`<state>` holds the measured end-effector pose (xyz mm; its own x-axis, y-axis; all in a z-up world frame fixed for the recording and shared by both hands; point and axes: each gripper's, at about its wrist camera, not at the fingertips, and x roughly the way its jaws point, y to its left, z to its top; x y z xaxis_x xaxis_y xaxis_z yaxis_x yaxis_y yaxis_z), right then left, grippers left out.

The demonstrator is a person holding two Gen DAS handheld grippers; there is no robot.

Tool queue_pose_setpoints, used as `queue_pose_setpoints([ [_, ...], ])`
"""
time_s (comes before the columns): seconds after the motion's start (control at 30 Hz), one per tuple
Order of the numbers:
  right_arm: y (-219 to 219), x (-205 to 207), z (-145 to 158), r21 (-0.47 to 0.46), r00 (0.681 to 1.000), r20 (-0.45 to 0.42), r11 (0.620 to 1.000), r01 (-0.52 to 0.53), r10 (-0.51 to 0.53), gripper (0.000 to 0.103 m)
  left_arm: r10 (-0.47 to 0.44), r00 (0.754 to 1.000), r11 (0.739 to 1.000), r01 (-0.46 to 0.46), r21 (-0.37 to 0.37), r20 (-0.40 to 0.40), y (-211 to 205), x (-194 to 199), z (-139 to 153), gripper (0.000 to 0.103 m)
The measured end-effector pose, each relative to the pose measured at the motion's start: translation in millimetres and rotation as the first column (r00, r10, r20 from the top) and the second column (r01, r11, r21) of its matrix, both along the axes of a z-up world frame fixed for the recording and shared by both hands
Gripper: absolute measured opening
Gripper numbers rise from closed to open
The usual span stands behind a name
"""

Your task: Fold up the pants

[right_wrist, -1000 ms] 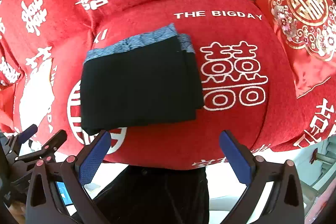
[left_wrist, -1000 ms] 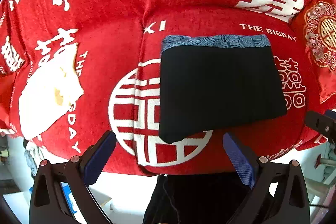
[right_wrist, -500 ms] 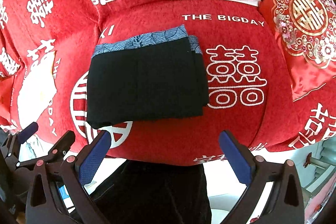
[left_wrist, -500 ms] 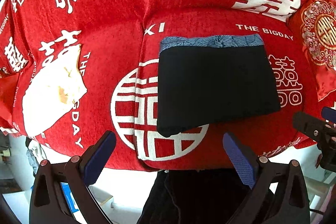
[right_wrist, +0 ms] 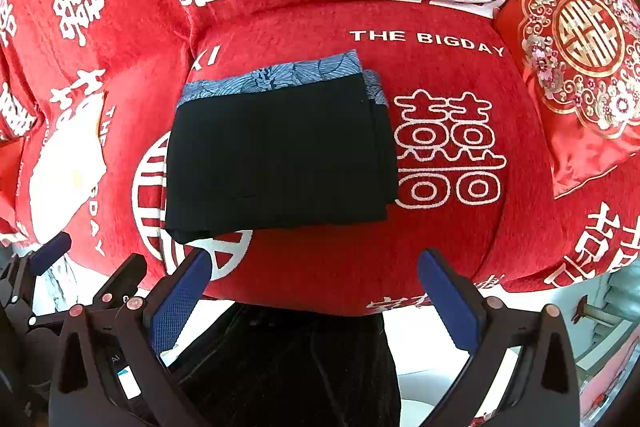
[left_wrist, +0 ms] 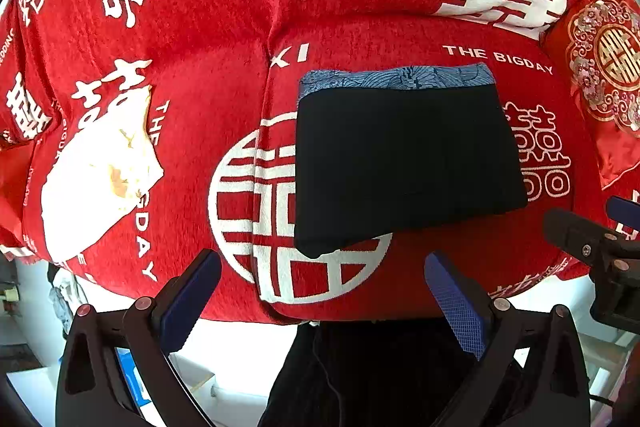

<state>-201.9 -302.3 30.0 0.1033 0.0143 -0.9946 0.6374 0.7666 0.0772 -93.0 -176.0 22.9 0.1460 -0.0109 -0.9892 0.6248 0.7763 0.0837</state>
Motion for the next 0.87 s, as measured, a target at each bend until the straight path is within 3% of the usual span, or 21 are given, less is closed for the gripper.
queue_pose_setpoints([
  [0.87, 4.9, 4.8, -2.8, -0.014, 1.0, -0.019, 1.0, -0.019, 0.019, 0.103, -0.016, 1.0, 1.0, 0.016, -0.002, 0.0, -3.0, 0.0, -2.6, 0.102],
])
